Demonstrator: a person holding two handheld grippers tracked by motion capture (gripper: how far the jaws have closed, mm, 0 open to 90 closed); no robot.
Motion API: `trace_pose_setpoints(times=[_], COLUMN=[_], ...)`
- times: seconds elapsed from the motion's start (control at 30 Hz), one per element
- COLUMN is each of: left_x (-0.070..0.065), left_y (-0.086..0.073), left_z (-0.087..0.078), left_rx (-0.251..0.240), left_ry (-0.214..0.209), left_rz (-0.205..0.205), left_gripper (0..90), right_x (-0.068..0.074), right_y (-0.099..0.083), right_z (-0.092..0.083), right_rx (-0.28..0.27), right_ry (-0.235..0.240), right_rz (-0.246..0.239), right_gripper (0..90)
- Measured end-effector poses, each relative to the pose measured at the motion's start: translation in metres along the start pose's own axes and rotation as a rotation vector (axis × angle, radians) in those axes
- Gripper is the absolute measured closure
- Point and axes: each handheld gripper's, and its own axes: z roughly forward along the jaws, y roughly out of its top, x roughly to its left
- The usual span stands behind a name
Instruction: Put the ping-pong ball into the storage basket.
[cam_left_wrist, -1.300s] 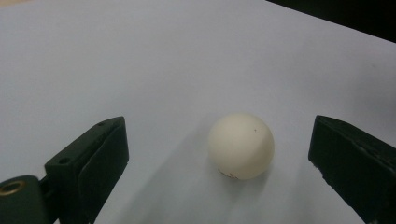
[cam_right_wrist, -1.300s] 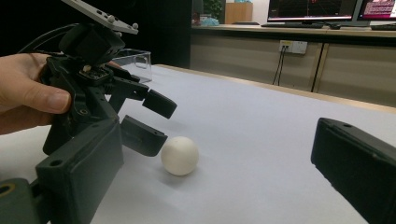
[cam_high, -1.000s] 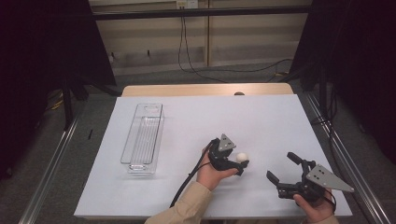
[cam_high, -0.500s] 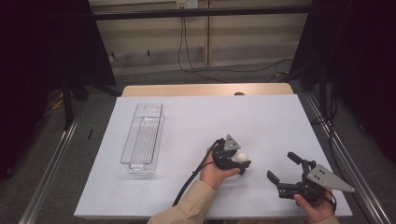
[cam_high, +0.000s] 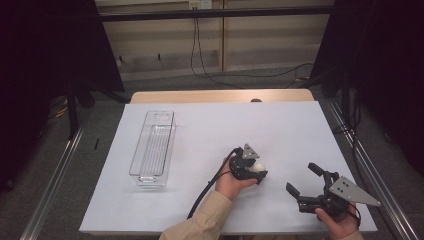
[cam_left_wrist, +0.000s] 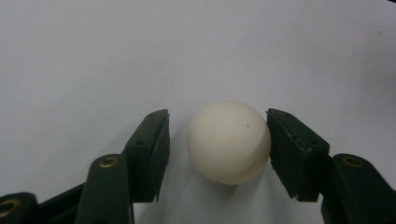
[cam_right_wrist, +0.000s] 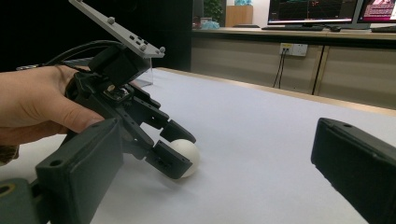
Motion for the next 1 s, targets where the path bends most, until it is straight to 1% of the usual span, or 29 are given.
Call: trace_pose_setpoints(times=[0.1,0.2,0.23,0.27,0.4,0.43,0.47,0.5,0.57,0.6,0.63,0.7,0.8,0.83,0.87,0.93,0.97,1.0], left_x=[-0.001,0.0,0.0,-0.001,0.0,-0.001,0.0,0.0,0.0,0.0,0.001,0.0,0.001,0.001,0.002,0.002,0.003,0.003], left_y=[-0.001,-0.001,-0.001,-0.002,-0.002,-0.001,-0.002,-0.002,-0.001,-0.001,-0.001,-0.001,-0.001,-0.001,0.0,0.0,0.0,0.0], left_z=[0.002,0.0,0.0,0.001,0.0,-0.001,-0.002,-0.002,-0.003,-0.003,-0.004,-0.004,-0.007,-0.007,-0.008,-0.009,-0.011,-0.011], left_rx=[-0.008,0.019,0.021,0.011,0.016,0.027,0.023,0.011,0.012,0.008,0.015,0.002,0.006,-0.004,-0.003,-0.007,-0.004,-0.007], left_ry=[-0.006,-0.009,-0.01,-0.01,-0.015,0.009,-0.012,-0.016,-0.022,-0.025,-0.024,-0.029,-0.035,-0.035,-0.036,-0.035,-0.035,-0.036], left_rz=[-0.012,0.004,0.004,0.003,0.002,0.0,-0.005,-0.012,-0.011,-0.014,-0.004,-0.019,-0.021,-0.024,-0.023,-0.036,-0.032,-0.037], left_gripper=[45.0,50.7,50.7,50.8,51.1,51.2,51.2,51.2,51.2,51.2,51.2,51.2,51.3,51.2,51.3,51.3,51.3,51.3], right_x=[0.0,0.001,0.001,0.0,0.0,0.0,0.001,0.001,0.001,0.0,0.0,0.0,0.0,0.0,0.0,0.0,0.0,0.0], right_y=[0.0,0.0,0.0,0.0,0.0,0.0,0.0,0.0,0.0,0.0,0.0,0.0,0.0,0.0,0.0,-0.001,-0.001,-0.001], right_z=[0.0,0.0,0.0,0.0,0.0,0.0,0.0,0.0,0.0,0.0,0.0,0.0,0.0,0.0,0.0,0.0,0.001,0.001], right_rx=[0.005,-0.003,-0.003,-0.001,0.002,0.002,0.0,0.0,-0.001,0.002,0.002,0.004,0.004,0.003,0.003,0.003,0.002,0.002], right_ry=[0.005,-0.006,-0.006,-0.001,0.003,0.003,-0.001,-0.001,-0.001,0.003,0.004,0.006,0.006,0.005,0.005,0.008,0.007,0.006], right_rz=[0.002,0.009,0.009,0.007,0.006,0.005,0.008,0.008,0.009,0.001,0.001,0.0,0.001,0.002,0.002,-0.001,0.0,-0.001], right_gripper=[1.8,1.8,1.8,1.8,1.8,1.8,1.8,1.8,1.8,1.8,1.8,1.8,1.8,1.8,1.8,1.8,1.8,1.8])
